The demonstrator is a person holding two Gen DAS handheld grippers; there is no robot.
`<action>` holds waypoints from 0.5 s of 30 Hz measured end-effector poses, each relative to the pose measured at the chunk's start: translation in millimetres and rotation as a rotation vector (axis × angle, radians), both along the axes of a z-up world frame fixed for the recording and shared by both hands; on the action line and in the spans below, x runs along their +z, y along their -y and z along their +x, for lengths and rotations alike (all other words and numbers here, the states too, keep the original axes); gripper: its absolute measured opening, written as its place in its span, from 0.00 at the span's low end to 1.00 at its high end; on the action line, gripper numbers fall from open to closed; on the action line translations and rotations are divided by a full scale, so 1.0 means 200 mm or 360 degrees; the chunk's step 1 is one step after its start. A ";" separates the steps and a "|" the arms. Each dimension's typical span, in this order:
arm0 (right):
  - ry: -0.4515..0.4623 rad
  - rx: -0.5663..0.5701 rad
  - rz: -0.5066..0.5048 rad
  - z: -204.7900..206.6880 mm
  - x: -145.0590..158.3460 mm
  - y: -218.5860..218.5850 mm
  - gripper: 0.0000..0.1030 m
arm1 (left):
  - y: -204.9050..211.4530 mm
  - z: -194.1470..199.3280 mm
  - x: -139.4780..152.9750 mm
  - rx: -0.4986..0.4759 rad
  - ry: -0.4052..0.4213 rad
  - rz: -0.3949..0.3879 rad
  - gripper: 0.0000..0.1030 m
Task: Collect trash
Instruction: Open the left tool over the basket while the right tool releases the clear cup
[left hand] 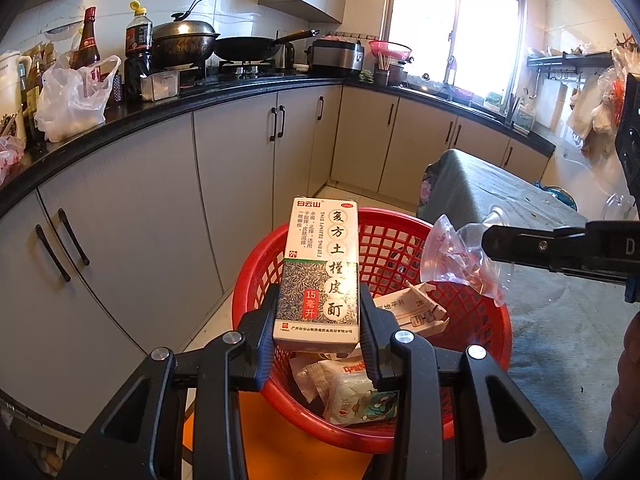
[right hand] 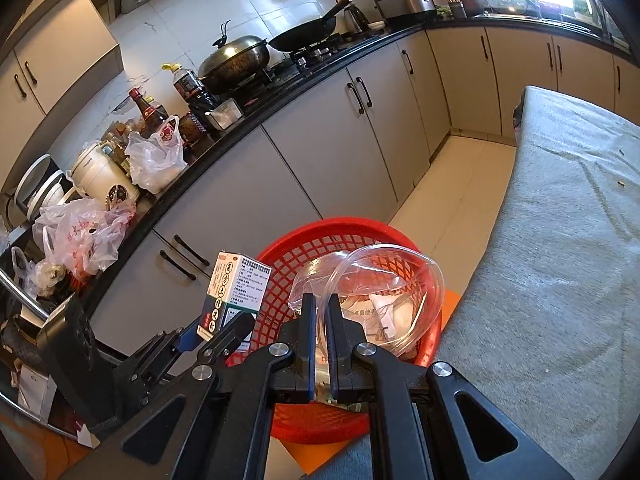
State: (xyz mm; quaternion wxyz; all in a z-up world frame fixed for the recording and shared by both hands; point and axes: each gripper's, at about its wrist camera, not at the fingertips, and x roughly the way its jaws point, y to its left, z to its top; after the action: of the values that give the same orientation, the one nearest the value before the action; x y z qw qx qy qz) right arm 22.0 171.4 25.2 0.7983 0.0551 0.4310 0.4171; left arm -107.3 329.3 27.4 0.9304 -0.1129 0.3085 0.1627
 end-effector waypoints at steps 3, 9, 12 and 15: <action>-0.0010 -0.0004 -0.0008 0.02 -0.01 -0.02 0.06 | -0.01 0.01 -0.01 0.0002 -0.0004 -0.0010 0.34; -0.0028 -0.0012 -0.0022 0.05 -0.04 -0.06 0.06 | -0.03 0.03 -0.02 -0.0009 -0.0008 -0.0017 0.34; -0.0040 -0.0013 -0.0022 0.07 -0.06 -0.07 0.07 | -0.03 0.04 -0.02 -0.0016 -0.0010 -0.0016 0.34; -0.0046 -0.0013 -0.0017 0.08 -0.07 -0.08 0.07 | -0.03 0.05 -0.03 -0.0024 -0.0013 -0.0015 0.34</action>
State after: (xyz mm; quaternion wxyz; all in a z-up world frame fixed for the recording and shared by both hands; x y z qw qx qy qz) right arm 37.6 188.2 12.1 0.7939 0.0588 0.4445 0.4106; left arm -98.0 335.6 22.3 0.9298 -0.1143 0.3138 0.1549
